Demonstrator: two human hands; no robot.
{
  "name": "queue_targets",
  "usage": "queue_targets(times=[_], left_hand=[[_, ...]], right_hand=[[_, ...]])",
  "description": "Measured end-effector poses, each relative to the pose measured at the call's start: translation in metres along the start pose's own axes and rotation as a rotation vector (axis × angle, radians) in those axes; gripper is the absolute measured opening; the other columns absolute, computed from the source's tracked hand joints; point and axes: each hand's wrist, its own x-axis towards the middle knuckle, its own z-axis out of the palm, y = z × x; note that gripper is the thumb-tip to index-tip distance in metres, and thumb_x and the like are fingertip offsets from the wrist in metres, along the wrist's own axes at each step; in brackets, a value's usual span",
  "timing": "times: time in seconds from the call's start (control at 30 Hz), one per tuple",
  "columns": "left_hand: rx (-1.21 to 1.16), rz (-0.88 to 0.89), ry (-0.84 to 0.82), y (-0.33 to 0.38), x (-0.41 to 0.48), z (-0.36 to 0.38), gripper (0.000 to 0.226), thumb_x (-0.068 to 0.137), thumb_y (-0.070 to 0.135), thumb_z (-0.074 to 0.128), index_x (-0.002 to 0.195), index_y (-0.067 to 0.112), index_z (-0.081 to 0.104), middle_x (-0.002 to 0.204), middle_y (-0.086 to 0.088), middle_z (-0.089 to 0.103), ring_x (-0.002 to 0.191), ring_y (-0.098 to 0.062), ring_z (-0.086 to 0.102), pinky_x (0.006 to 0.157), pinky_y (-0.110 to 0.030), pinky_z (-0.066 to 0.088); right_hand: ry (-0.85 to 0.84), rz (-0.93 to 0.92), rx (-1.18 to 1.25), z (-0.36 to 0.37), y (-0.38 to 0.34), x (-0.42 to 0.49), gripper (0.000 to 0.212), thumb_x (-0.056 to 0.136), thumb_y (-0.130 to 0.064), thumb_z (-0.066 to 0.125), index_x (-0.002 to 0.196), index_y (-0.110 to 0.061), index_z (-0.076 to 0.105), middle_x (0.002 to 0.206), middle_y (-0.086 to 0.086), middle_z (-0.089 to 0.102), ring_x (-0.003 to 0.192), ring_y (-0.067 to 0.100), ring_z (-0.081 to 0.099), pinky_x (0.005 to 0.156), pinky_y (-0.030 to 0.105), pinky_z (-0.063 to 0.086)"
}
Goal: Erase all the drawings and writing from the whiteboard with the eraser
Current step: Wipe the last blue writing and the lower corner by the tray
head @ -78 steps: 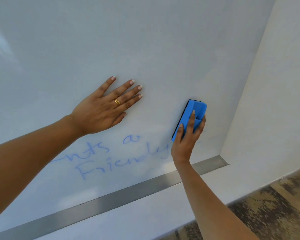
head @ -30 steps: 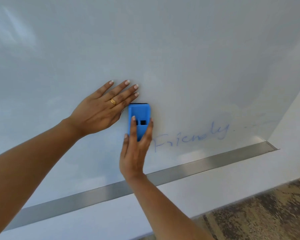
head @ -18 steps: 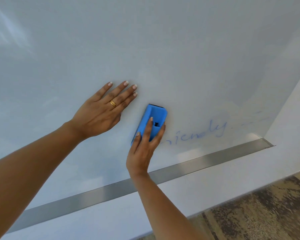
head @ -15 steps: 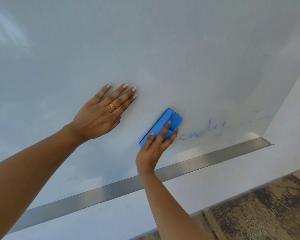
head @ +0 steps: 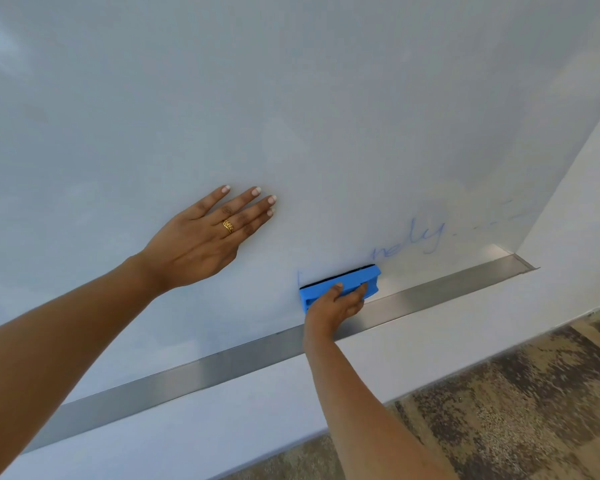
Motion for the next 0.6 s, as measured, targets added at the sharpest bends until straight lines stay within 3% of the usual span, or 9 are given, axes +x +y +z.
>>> queue_targets(times=[0.13, 0.3, 0.37, 0.43, 0.5, 0.6], left_hand=[[-0.013, -0.005, -0.004, 0.001, 0.0, -0.001, 0.058, 0.092, 0.016, 0.033, 0.148, 0.005, 0.021, 0.155, -0.009, 0.019, 0.143, -0.026, 0.015, 0.117, -0.042, 0.008], [-0.032, 0.0, -0.044, 0.001, 0.001, -0.004, 0.059, 0.092, 0.016, 0.032, 0.148, 0.005, 0.021, 0.155, -0.01, 0.018, 0.143, -0.026, 0.015, 0.117, -0.042, 0.006], [-0.047, 0.0, -0.067, 0.001, 0.0, -0.005, 0.058, 0.092, 0.017, 0.03, 0.148, 0.006, 0.02, 0.156, -0.01, 0.017, 0.144, -0.027, 0.013, 0.117, -0.042, 0.004], [-0.059, -0.006, -0.072, 0.002, 0.0, -0.005, 0.057, 0.093, 0.018, 0.029, 0.148, 0.006, 0.021, 0.156, -0.01, 0.017, 0.144, -0.027, 0.013, 0.117, -0.042, 0.004], [-0.067, 0.0, -0.062, 0.003, 0.0, -0.005, 0.056, 0.093, 0.017, 0.029, 0.148, 0.006, 0.023, 0.155, -0.01, 0.018, 0.143, -0.026, 0.014, 0.117, -0.042, 0.005], [-0.088, 0.055, -0.061, 0.004, -0.004, -0.002, 0.055, 0.093, 0.016, 0.029, 0.147, 0.006, 0.025, 0.155, -0.009, 0.02, 0.143, -0.026, 0.015, 0.117, -0.042, 0.008]], right_hand=[[-0.091, -0.046, -0.03, 0.013, 0.001, -0.038, 0.051, 0.1, -0.018, 0.036, 0.146, -0.016, 0.015, 0.153, 0.011, -0.001, 0.133, 0.025, 0.03, 0.09, 0.02, 0.033], [-0.202, -0.318, -0.027, 0.038, -0.012, -0.077, 0.041, 0.098, -0.018, 0.042, 0.137, -0.025, 0.031, 0.15, 0.004, 0.006, 0.131, 0.018, 0.032, 0.098, 0.029, 0.043], [-0.239, -0.424, -0.035, 0.04, -0.016, -0.081, 0.04, 0.098, -0.018, 0.042, 0.13, -0.038, 0.029, 0.149, 0.0, 0.007, 0.127, 0.008, 0.032, 0.095, 0.02, 0.044], [-0.244, -0.5, -0.051, 0.036, -0.014, -0.078, 0.04, 0.098, -0.019, 0.042, 0.13, -0.038, 0.028, 0.148, -0.001, 0.009, 0.123, 0.002, 0.032, 0.09, 0.009, 0.041], [-0.217, -0.487, -0.086, 0.032, -0.007, -0.068, 0.04, 0.098, -0.019, 0.041, 0.136, -0.026, 0.032, 0.149, 0.003, 0.008, 0.127, 0.01, 0.032, 0.092, 0.015, 0.043], [-0.139, -0.272, -0.099, 0.021, -0.001, -0.046, 0.044, 0.098, -0.017, 0.04, 0.141, -0.014, 0.029, 0.151, 0.011, 0.004, 0.133, 0.025, 0.029, 0.091, 0.022, 0.039]])
